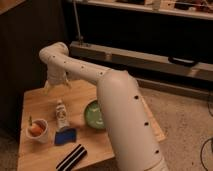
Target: Stand the bottle upright
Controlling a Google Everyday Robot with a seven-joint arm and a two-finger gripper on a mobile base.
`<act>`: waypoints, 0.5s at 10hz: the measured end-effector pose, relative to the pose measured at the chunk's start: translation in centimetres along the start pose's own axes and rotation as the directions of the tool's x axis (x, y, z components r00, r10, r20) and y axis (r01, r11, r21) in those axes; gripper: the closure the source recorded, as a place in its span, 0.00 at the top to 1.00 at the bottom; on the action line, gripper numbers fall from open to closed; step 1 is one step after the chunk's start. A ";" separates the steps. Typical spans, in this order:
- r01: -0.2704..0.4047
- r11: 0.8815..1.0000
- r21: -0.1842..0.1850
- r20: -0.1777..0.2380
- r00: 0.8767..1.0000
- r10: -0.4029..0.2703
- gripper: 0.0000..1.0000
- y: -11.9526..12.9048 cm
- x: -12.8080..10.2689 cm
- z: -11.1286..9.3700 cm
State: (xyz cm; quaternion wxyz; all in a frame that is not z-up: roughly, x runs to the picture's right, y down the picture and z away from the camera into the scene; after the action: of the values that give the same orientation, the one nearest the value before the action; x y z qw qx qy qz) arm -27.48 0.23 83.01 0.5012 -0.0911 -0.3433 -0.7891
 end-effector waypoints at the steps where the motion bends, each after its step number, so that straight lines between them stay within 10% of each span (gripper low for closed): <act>1: -0.002 1.000 -0.008 0.009 1.000 0.002 0.80 0.2 -0.1 0.6; 5: 0.020 0.998 -0.057 0.079 0.997 -0.015 0.80 0.6 0.0 2.9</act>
State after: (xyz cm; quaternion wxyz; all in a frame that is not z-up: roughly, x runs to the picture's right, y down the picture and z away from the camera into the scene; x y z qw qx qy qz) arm -27.52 1.91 85.42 0.4776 -0.1336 -0.3406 -0.7988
